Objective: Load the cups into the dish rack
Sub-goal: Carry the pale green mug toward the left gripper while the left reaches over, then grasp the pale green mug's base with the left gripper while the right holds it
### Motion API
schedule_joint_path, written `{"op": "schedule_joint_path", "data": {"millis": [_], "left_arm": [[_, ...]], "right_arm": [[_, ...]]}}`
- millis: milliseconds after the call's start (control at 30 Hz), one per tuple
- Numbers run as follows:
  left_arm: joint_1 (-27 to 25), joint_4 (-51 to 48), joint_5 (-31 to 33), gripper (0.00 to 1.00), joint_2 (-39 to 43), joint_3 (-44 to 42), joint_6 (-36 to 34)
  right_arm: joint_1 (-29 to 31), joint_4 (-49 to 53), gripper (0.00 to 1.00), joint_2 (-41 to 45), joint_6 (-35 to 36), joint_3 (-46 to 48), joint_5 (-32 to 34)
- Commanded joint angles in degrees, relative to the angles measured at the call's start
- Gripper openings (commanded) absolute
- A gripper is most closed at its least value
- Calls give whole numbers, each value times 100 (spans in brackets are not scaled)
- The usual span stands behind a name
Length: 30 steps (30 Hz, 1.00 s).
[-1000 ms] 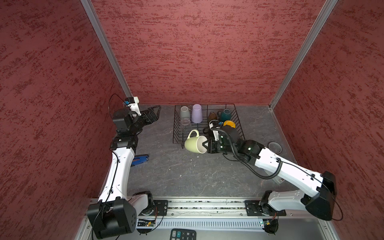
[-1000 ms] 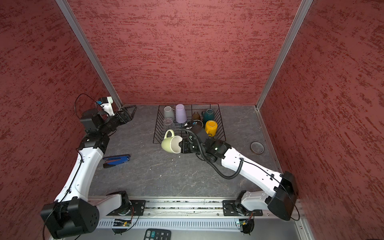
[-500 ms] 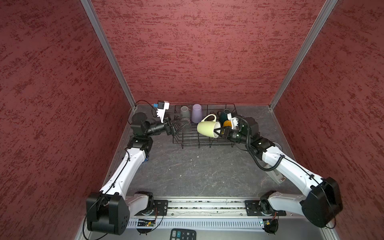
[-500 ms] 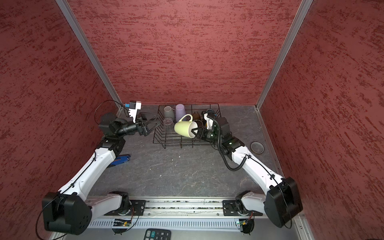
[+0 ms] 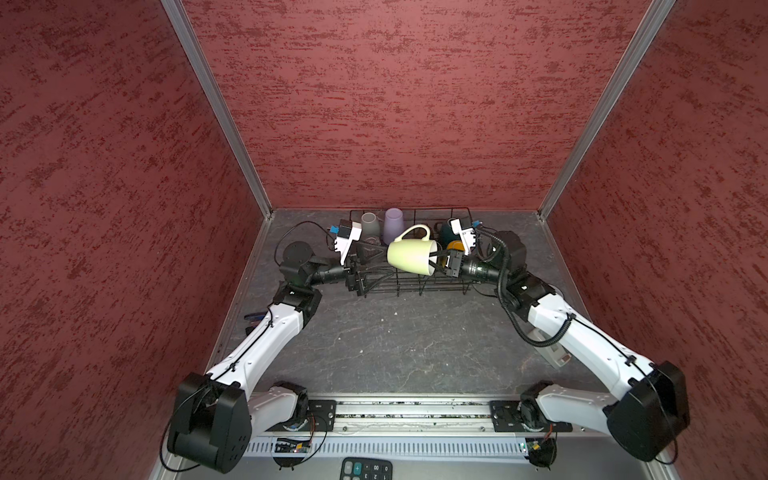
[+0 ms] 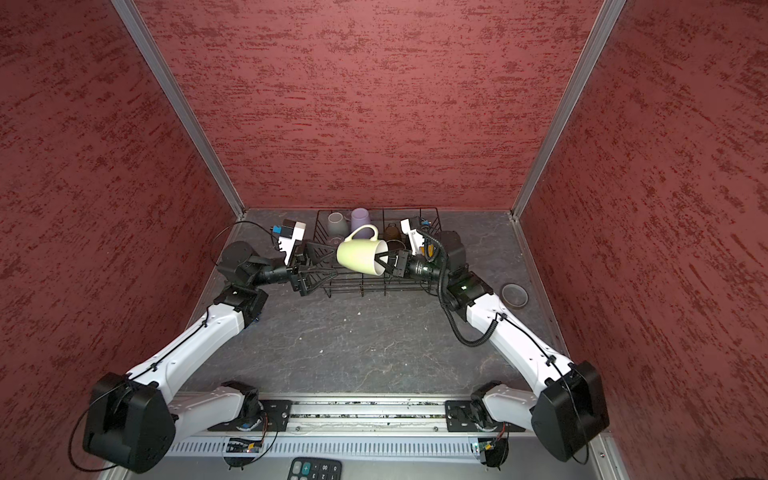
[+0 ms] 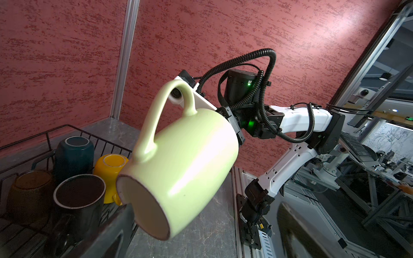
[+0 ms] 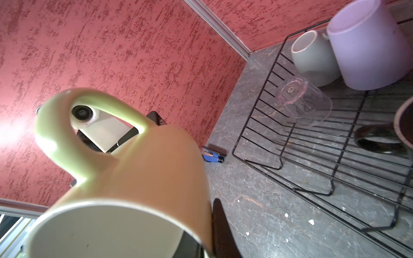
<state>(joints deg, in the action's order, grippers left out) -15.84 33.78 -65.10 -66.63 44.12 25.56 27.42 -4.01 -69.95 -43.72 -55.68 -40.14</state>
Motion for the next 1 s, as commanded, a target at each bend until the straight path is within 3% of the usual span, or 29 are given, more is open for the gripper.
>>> {"op": "schedule_joint_path", "data": {"millis": [0, 300, 667, 967], "left_arm": [[-42, 151, -114, 100, -11, 79, -131], [-64, 316, -282, 100, -165, 215, -19], [-232, 749, -587, 100, -315, 333, 419], [-517, 703, -1036, 83, -551, 578, 442]], "right_arm": [[-9, -1034, 0, 237, -28, -103, -572], [44, -1095, 0, 255, 39, -59, -858], [316, -1913, 0, -116, -284, 93, -1110], [344, -2568, 0, -317, -587, 275, -1268]]}}
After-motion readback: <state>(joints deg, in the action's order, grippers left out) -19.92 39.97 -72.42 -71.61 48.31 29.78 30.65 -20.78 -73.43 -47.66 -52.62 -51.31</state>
